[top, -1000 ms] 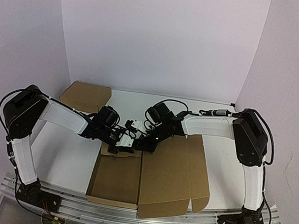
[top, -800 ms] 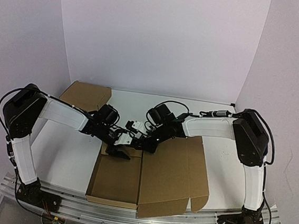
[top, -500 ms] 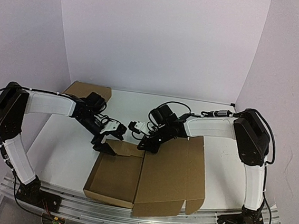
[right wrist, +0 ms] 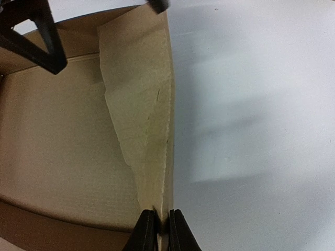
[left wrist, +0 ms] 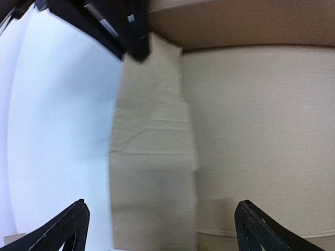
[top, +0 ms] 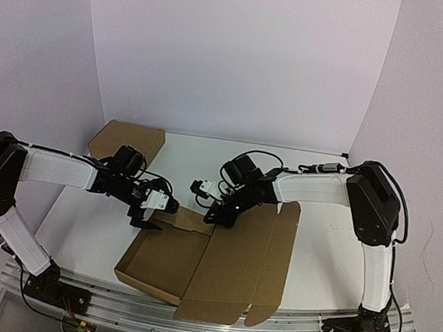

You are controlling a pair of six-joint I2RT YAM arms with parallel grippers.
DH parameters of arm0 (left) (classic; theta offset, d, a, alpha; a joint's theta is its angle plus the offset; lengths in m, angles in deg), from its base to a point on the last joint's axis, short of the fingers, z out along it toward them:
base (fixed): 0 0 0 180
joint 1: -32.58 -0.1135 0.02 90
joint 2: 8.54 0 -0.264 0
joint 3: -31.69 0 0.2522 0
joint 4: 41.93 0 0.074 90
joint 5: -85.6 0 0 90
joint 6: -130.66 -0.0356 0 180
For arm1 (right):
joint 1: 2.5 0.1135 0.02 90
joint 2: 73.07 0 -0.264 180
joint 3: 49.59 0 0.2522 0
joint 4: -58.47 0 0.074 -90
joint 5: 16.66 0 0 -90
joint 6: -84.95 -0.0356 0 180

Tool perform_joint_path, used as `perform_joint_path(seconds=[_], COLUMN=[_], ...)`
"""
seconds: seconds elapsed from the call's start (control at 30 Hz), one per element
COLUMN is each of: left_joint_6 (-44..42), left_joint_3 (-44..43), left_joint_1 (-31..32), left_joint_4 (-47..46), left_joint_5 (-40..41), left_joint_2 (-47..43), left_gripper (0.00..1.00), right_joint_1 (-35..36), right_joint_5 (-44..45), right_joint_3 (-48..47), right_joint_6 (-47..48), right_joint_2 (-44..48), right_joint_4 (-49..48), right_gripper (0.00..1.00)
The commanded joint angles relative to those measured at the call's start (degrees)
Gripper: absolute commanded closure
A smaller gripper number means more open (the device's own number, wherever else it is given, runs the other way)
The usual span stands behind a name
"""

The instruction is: Fold the paper box

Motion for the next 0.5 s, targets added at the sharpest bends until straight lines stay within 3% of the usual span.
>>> perform_joint_path(seconds=[0.0, 0.07, 0.23, 0.33, 0.47], left_joint_6=[-0.9, -1.8, -1.9, -1.3, -3.7], left_joint_3=[-6.9, -7.1, -4.3, -5.8, -6.0], left_joint_1=[-1.5, -1.7, -1.7, -1.6, -1.0], left_joint_4=[4.8, 8.6, 1.7, -0.7, -3.1], left_joint_5=[1.7, 0.8, 2.0, 2.6, 2.5], left_joint_2=[3.8, 4.6, 6.7, 8.5, 9.7], left_gripper=[0.00, 0.00, 0.03, 0.11, 0.27], right_joint_1=[-0.5, -0.8, -1.1, -2.0, -2.6], right_joint_5=[-2.3, -2.6, -5.6, -9.4, -11.9], right_joint_3=[0.4, 0.3, -2.4, -5.3, -7.9], right_joint_6=[-2.2, -2.7, -4.4, -6.9, -8.8], right_joint_2=[-0.3, -0.4, -1.4, -3.4, -6.0], right_joint_4=[6.7, 6.7, 7.0, 7.3, 7.4], right_gripper=[0.88, 0.87, 0.73, 0.62, 0.58])
